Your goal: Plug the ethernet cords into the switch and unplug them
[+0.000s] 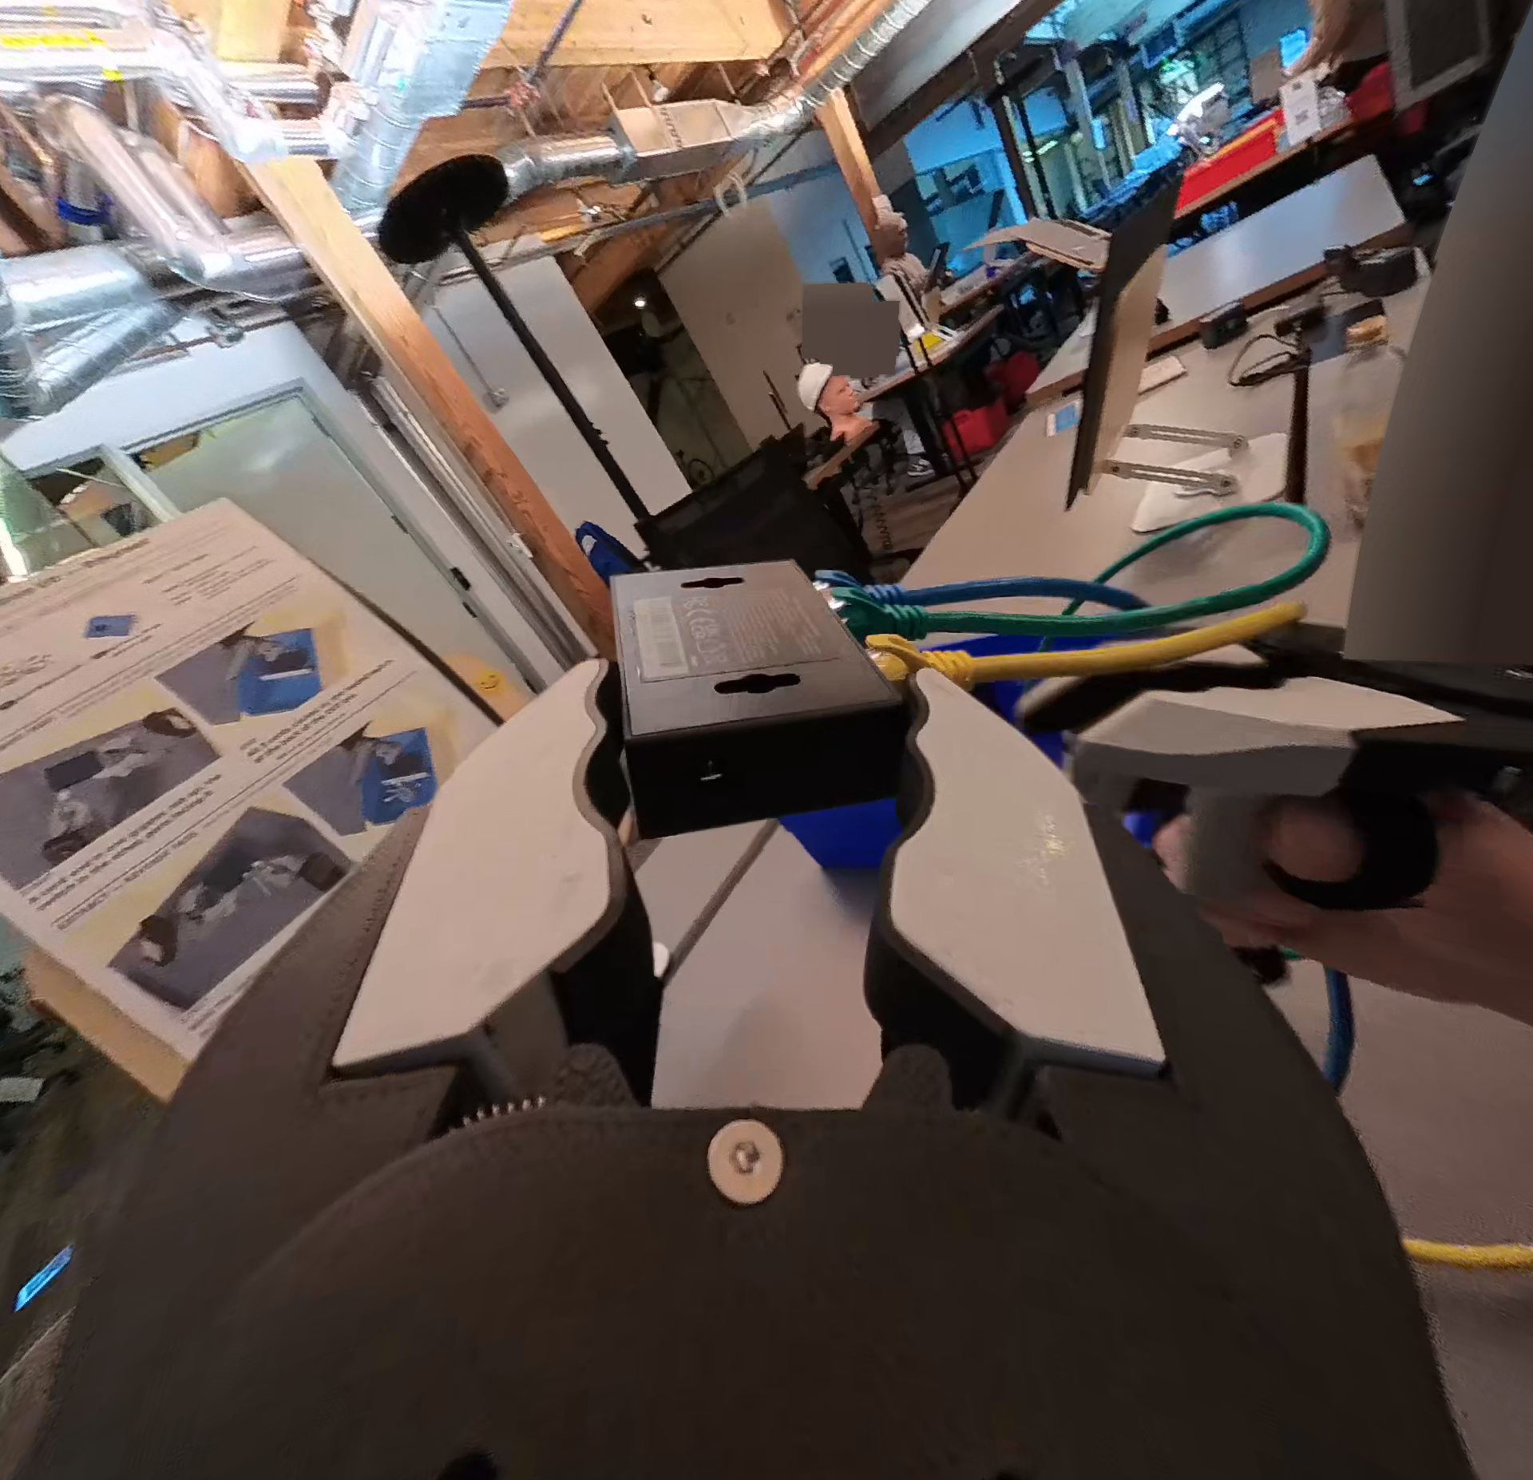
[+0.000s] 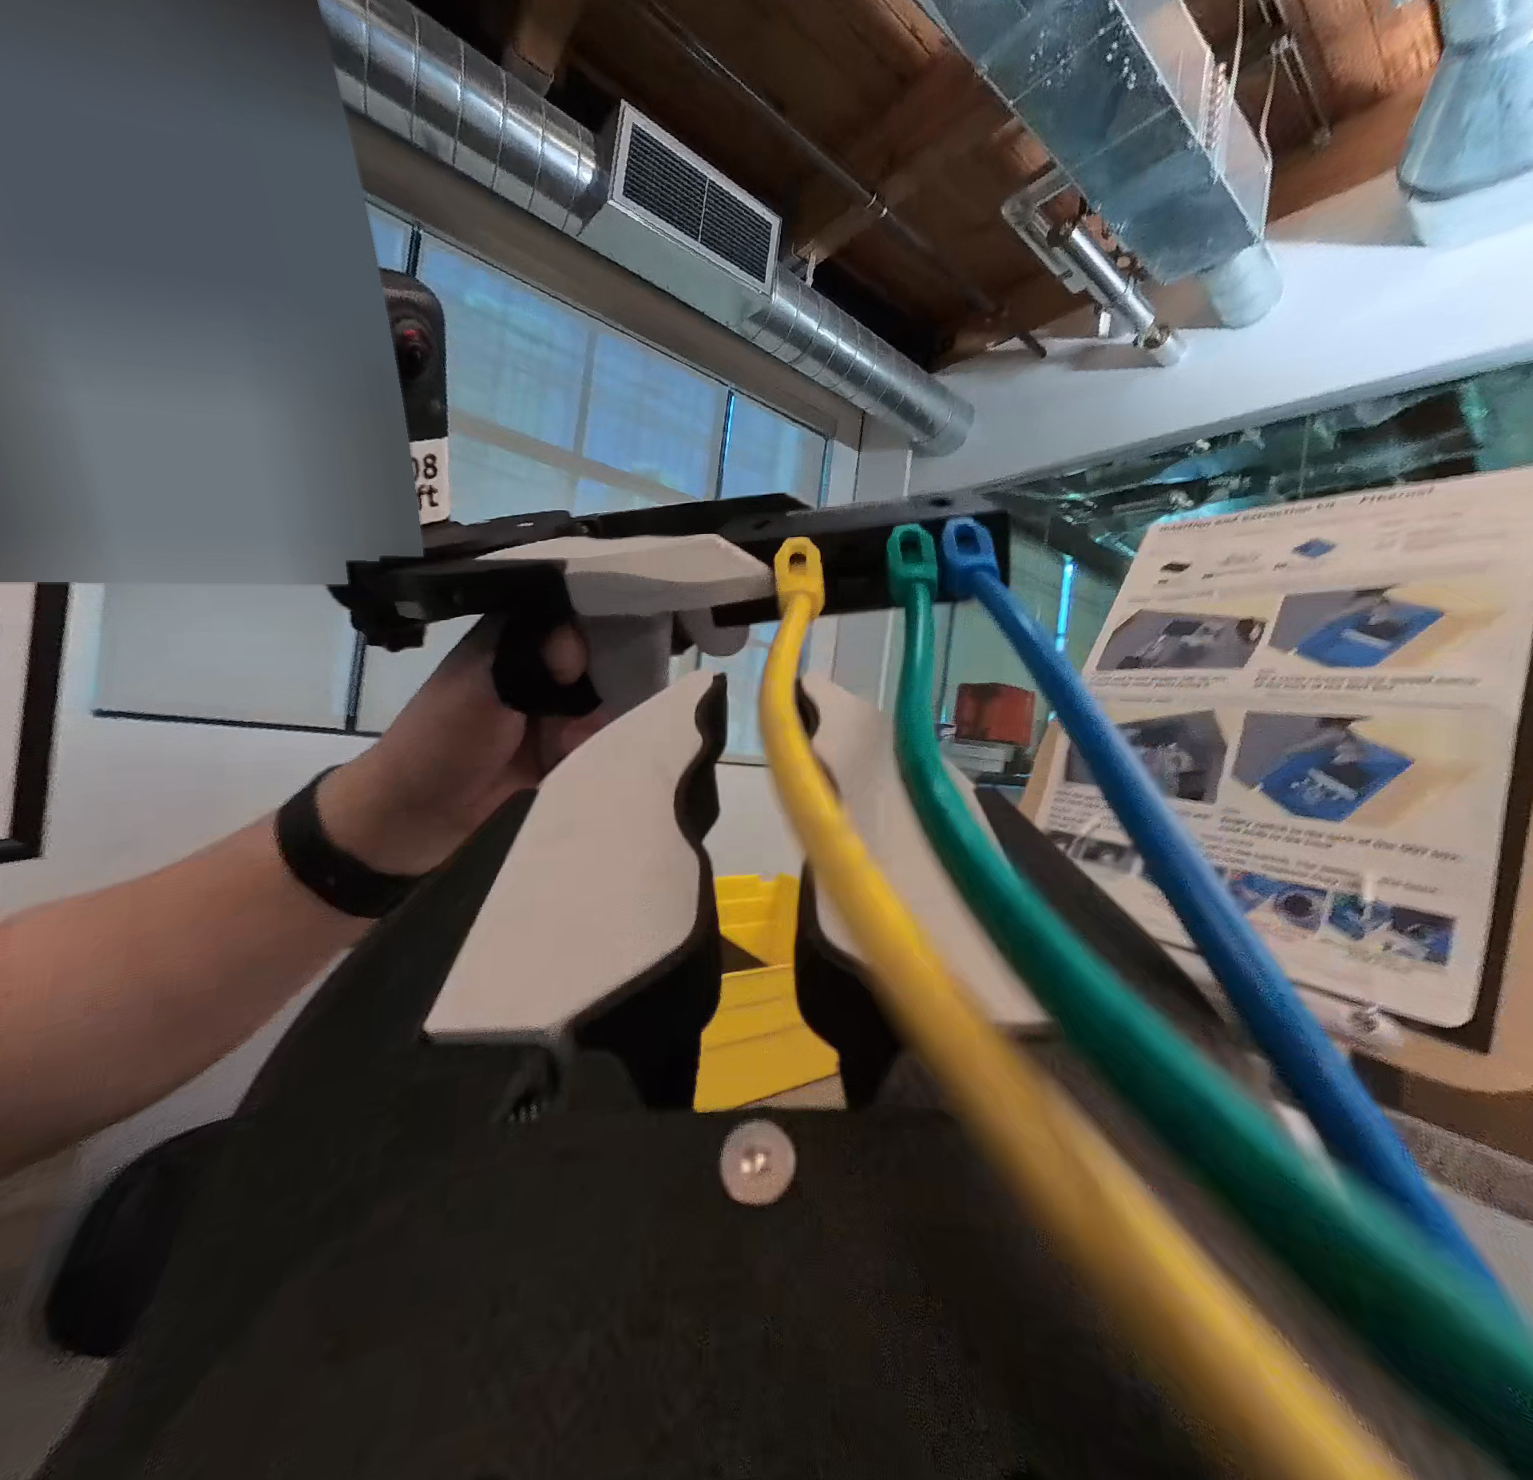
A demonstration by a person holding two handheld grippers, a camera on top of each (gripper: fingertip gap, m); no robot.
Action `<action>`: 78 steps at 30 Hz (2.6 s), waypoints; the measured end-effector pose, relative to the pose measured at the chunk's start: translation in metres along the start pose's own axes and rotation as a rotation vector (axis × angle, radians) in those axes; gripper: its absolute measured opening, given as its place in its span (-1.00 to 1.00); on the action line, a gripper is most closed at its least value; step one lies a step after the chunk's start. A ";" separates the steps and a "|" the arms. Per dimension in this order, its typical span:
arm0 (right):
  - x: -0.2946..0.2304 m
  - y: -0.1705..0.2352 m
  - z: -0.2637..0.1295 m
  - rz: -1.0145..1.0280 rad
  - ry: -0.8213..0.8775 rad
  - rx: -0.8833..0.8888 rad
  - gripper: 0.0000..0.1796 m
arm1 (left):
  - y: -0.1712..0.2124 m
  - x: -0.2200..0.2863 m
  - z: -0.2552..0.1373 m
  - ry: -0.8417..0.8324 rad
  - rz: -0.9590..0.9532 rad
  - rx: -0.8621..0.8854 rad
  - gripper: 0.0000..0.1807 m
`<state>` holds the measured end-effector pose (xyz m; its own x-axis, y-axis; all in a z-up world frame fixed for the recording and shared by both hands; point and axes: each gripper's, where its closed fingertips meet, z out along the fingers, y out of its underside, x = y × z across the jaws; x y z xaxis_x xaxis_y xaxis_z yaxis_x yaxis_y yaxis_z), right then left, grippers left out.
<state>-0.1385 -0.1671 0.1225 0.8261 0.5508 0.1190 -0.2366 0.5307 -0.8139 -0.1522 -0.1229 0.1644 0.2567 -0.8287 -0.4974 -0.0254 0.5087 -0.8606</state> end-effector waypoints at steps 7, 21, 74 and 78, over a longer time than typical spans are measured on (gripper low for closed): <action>-0.056 0.051 -0.019 -0.047 -0.144 -0.254 -0.85 | 0.007 -0.039 -0.016 -0.116 0.093 0.005 -0.31; 0.046 0.040 0.046 -0.289 -0.057 -0.737 -0.08 | 0.001 -0.029 -0.017 -0.181 0.408 -0.059 -0.31; 0.290 -0.223 0.170 -0.432 0.152 -0.682 -0.63 | 0.031 -0.112 0.251 -0.022 -0.429 -0.009 -0.18; 0.319 -0.178 0.138 -0.403 0.184 -0.762 -0.63 | 0.067 -0.084 0.273 0.027 -0.486 -0.045 -0.19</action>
<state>0.0964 0.0026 0.3834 0.8579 0.2666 0.4391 0.4422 0.0520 -0.8954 0.0886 0.0447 0.1786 0.2239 -0.9738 -0.0386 0.0491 0.0508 -0.9975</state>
